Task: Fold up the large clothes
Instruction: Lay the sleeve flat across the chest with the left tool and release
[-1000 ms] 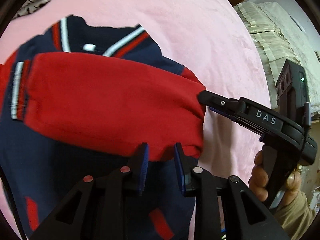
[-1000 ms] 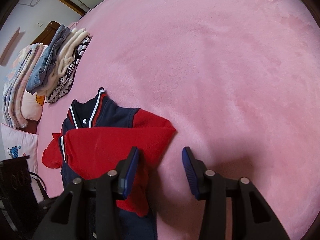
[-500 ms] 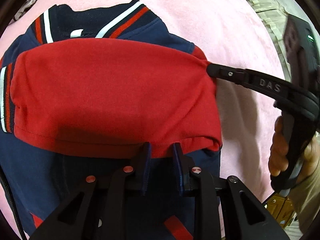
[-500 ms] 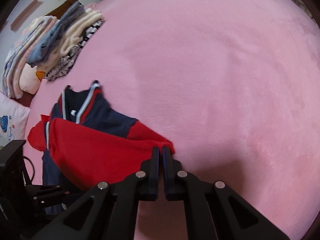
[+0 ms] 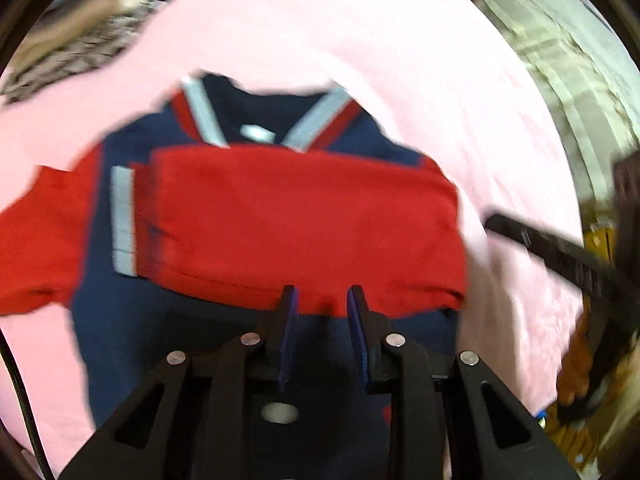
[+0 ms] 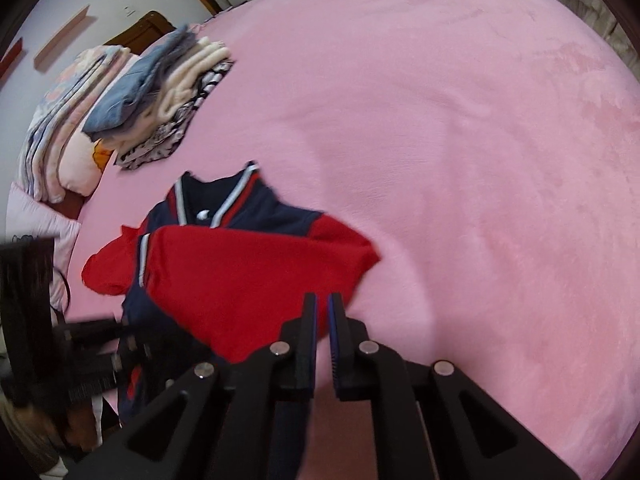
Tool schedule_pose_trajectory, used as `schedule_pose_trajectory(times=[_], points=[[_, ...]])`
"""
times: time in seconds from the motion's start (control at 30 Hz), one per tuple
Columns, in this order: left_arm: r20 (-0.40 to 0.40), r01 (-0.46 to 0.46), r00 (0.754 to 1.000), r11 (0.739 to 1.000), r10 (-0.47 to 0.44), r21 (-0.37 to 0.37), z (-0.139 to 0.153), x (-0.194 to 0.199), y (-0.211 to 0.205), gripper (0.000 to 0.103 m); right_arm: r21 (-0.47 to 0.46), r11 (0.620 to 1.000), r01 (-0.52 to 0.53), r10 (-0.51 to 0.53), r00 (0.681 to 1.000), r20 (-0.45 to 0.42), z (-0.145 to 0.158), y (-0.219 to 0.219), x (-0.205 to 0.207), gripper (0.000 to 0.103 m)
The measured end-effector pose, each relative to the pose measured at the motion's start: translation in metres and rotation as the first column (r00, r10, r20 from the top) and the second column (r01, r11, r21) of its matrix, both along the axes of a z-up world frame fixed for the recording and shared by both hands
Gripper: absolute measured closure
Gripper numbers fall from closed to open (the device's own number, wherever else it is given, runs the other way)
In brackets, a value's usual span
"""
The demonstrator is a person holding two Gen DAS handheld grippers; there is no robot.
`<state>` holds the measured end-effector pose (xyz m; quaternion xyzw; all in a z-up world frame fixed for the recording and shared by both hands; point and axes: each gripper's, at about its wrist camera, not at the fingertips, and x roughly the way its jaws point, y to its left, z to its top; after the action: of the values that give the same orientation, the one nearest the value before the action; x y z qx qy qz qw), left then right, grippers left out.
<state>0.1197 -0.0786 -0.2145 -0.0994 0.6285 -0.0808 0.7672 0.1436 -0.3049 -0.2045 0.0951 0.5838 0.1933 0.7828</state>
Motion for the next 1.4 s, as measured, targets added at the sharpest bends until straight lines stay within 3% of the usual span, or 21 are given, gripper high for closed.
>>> schedule_pose_trajectory(times=[0.17,0.27,0.37,0.43,0.47,0.6,0.77,0.83,1.03,1.17,1.23,1.33,1.4], points=[[0.022,-0.115,0.993,0.993,0.115,0.028,-0.003,0.019,0.046,0.078,0.023,1.000,-0.017,0.017,1.000,0.013,-0.002,0.051,-0.013,0.097],[0.024,-0.128,0.992,0.991,0.127,0.039,-0.014,0.031,0.059,0.078,0.026,0.999,-0.031,0.031,1.000,0.001,-0.012,0.075,-0.014,0.097],[0.004,-0.129,0.992,0.991,0.129,0.043,-0.030,0.036,0.054,0.078,-0.039,0.998,-0.050,0.050,0.999,-0.002,-0.024,0.090,-0.017,0.097],[0.008,-0.114,0.994,0.992,0.113,0.057,-0.031,0.037,0.057,0.078,-0.110,0.993,-0.037,0.036,0.999,-0.011,-0.033,0.085,-0.020,0.097],[0.008,-0.103,0.995,0.993,0.103,0.061,-0.033,0.037,0.056,0.078,-0.154,0.988,-0.018,0.018,1.000,-0.007,-0.037,0.076,-0.023,0.102],[0.018,-0.089,0.996,0.994,0.088,0.067,-0.033,0.032,0.059,0.078,-0.130,0.990,0.054,-0.057,0.998,-0.021,-0.038,0.033,-0.032,0.103],[0.024,-0.059,0.998,0.992,0.057,0.107,-0.036,0.026,0.060,0.078,-0.235,0.966,0.106,-0.126,0.989,-0.071,-0.043,0.012,-0.034,0.098],[0.029,-0.048,0.999,0.992,0.045,0.120,-0.032,0.024,0.058,0.077,-0.211,0.969,0.130,-0.155,0.983,-0.102,-0.041,0.008,-0.035,0.098],[0.035,-0.060,0.998,0.991,0.056,0.117,-0.007,0.018,0.039,0.072,-0.260,0.960,0.102,-0.130,0.987,-0.093,-0.018,0.026,-0.039,0.098],[0.071,-0.089,0.994,0.987,0.080,0.131,0.022,0.002,0.042,0.046,-0.269,0.960,0.079,-0.110,0.989,-0.102,-0.002,0.042,-0.041,0.098],[0.091,-0.096,0.992,0.984,0.083,0.147,0.038,-0.009,0.045,0.043,-0.260,0.963,0.064,-0.095,0.990,-0.109,0.005,0.049,-0.044,0.097],[0.093,-0.095,0.992,0.982,0.080,0.165,0.062,-0.030,0.060,0.043,-0.246,0.969,0.035,-0.064,0.992,-0.110,0.021,0.068,-0.049,0.088],[0.090,-0.100,0.992,0.980,0.086,0.171,0.073,-0.040,0.067,0.043,-0.240,0.971,0.014,-0.039,0.994,-0.101,0.033,0.083,-0.052,0.075]])
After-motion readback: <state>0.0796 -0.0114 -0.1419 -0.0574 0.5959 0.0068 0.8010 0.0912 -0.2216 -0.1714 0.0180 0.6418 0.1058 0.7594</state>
